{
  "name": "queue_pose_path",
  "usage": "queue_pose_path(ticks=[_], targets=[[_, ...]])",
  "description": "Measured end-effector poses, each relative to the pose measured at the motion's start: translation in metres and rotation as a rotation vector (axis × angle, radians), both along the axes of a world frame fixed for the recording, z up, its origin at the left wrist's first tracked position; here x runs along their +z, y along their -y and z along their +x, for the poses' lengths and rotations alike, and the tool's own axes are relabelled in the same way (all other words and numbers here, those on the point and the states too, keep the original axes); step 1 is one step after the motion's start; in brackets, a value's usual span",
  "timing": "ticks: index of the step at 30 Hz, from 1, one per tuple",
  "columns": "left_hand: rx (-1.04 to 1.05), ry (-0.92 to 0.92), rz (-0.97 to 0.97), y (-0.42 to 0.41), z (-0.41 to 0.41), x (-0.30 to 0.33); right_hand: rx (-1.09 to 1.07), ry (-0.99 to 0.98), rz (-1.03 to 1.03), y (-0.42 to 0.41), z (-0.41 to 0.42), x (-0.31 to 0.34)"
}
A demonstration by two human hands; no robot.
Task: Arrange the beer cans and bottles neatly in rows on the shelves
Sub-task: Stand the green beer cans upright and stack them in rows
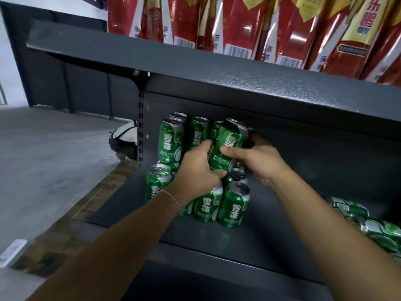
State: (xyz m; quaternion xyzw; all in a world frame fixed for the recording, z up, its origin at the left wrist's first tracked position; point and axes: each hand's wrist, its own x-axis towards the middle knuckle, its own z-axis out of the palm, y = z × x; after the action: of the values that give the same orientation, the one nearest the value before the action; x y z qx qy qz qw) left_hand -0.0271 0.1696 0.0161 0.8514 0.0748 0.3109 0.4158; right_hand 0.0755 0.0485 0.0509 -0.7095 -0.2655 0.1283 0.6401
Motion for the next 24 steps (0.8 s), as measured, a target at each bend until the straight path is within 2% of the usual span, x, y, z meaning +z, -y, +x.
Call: queue_pose_path(ticks=[5, 12, 16, 24], targets=[[-0.016, -0.053, -0.021, -0.033, -0.012, -0.004, -0.114, 0.054, -0.009, -0.04, -0.013, -0.008], [0.016, -0.085, -0.163, -0.075, -0.022, -0.012, -0.144, 0.152, -0.097, -0.072, -0.015, -0.014], [0.062, -0.04, -0.082, -0.081, -0.03, -0.013, -0.186, 0.183, -0.166, -0.083, -0.016, -0.018], [-0.062, -0.113, -0.053, -0.086, -0.029, -0.02, -0.222, 0.16, -0.211, -0.09, -0.013, -0.028]])
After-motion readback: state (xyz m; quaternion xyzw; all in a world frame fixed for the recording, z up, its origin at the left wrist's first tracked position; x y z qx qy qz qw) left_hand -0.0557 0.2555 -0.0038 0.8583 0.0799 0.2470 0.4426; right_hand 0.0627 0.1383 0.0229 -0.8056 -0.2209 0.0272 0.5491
